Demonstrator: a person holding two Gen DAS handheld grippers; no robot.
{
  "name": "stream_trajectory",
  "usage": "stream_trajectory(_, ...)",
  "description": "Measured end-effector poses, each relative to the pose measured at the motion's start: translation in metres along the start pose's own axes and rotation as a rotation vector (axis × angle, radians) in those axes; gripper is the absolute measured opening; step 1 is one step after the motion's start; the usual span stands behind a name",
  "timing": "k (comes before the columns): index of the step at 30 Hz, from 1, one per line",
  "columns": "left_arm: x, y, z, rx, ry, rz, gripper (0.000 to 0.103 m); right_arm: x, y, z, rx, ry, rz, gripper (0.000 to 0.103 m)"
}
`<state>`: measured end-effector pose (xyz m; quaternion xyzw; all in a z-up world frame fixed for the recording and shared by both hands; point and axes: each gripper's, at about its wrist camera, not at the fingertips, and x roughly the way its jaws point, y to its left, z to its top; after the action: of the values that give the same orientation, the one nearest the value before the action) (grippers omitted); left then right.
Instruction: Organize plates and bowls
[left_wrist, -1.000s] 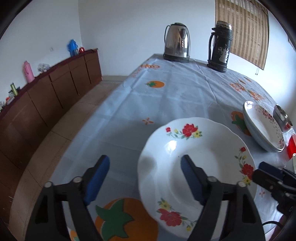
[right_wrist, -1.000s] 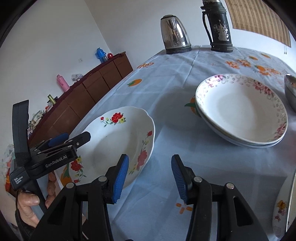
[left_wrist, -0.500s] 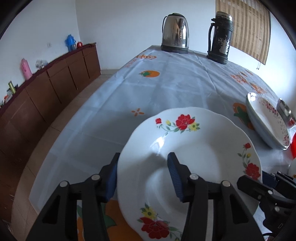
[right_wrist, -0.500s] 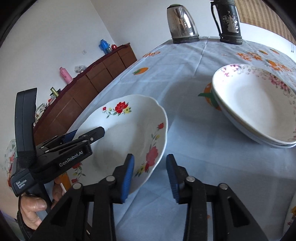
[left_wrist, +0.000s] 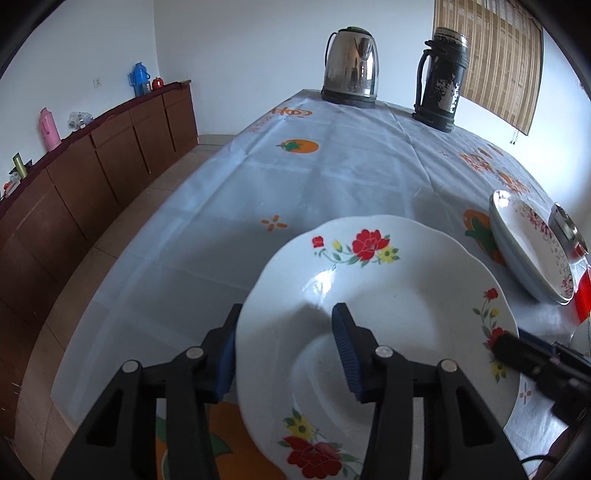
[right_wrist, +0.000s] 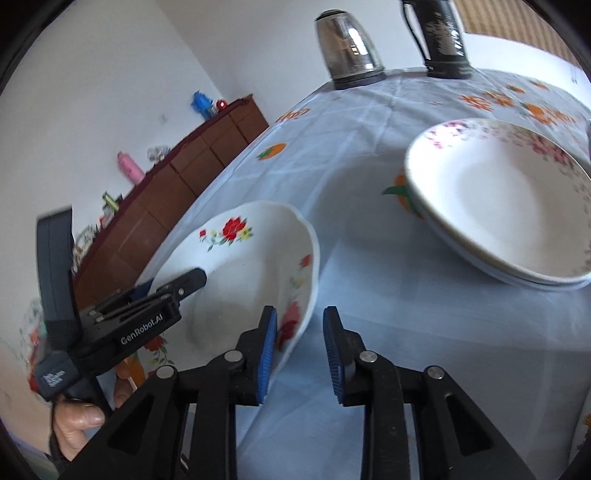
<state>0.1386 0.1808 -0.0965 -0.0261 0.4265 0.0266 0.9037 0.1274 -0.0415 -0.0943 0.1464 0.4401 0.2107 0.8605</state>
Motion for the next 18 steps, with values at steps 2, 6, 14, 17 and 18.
stream_trajectory(2, 0.000, -0.001, 0.000, -0.001, -0.001, -0.001, 0.047, 0.000, -0.002, 0.002, 0.004, -0.002, 0.001, 0.034)
stream_trajectory(6, 0.001, 0.000, -0.001, -0.005, -0.002, 0.002, 0.047, 0.017, 0.000, 0.007, 0.007, 0.038, 0.058, 0.035)
stream_trajectory(14, 0.001, 0.001, -0.001, -0.007, 0.001, -0.003, 0.047, 0.025, 0.014, 0.000, -0.031, 0.041, 0.062, 0.023)
stream_trajectory(17, 0.001, 0.001, 0.000, -0.010, 0.002, -0.002, 0.047, 0.024, 0.013, -0.001, -0.038, 0.035, 0.061, 0.023)
stream_trajectory(18, 0.001, 0.001, 0.000, -0.009, 0.002, -0.002, 0.047, 0.023, 0.014, -0.002, -0.041, 0.032, 0.058, 0.022)
